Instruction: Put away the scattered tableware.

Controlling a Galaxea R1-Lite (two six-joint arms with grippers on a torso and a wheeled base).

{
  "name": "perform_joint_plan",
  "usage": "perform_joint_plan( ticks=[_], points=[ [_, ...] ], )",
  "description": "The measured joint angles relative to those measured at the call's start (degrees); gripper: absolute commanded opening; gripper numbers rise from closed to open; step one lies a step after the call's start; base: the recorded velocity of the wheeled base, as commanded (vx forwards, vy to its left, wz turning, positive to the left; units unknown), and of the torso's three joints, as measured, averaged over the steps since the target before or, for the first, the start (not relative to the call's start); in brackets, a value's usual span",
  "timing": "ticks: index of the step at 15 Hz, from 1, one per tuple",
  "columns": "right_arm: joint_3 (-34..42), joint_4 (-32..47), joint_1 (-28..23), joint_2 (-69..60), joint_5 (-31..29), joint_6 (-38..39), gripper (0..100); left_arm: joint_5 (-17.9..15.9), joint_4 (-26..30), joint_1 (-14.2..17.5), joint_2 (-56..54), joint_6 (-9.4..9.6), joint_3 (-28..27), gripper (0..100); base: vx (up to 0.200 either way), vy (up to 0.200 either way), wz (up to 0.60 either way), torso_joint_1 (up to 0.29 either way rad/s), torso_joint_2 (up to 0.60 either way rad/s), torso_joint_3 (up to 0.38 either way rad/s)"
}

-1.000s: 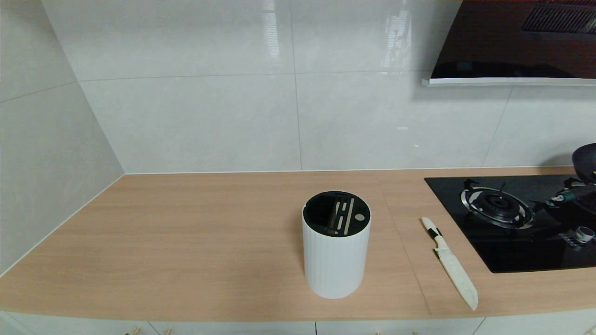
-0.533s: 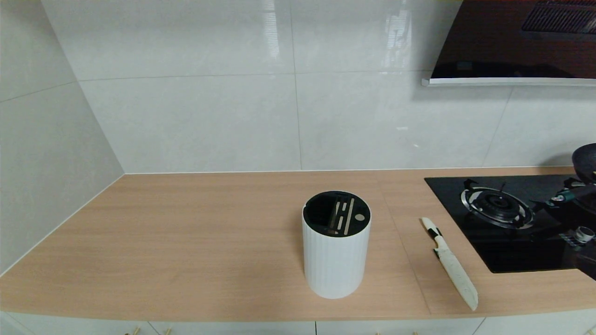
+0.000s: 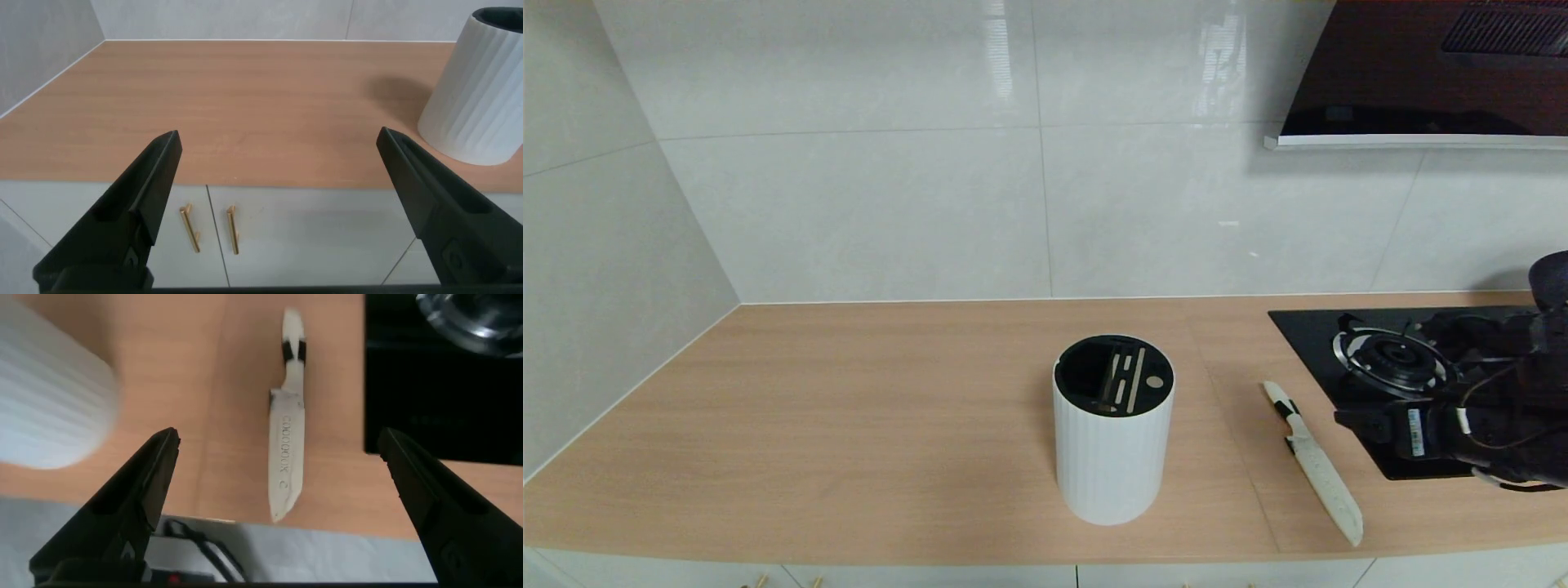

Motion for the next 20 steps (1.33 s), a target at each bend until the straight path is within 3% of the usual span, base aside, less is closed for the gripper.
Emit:
perform_joint_plan(
  ticks=[10,20],
  points=[
    [-1.8,-13.6,1.0,23.8,-1.4,-2.0,100,0.0,0.0,0.0,0.0,0.02,0.0,100,0.000,0.000,0.00,0.000,0.00,0.000],
    [-7.9,-14.9,-1.6,32.1,-0.9,-2.5,100,0.0,0.0,0.0,0.0,0.02,0.0,100,0.000,0.000,0.00,0.000,0.00,0.000]
  ],
)
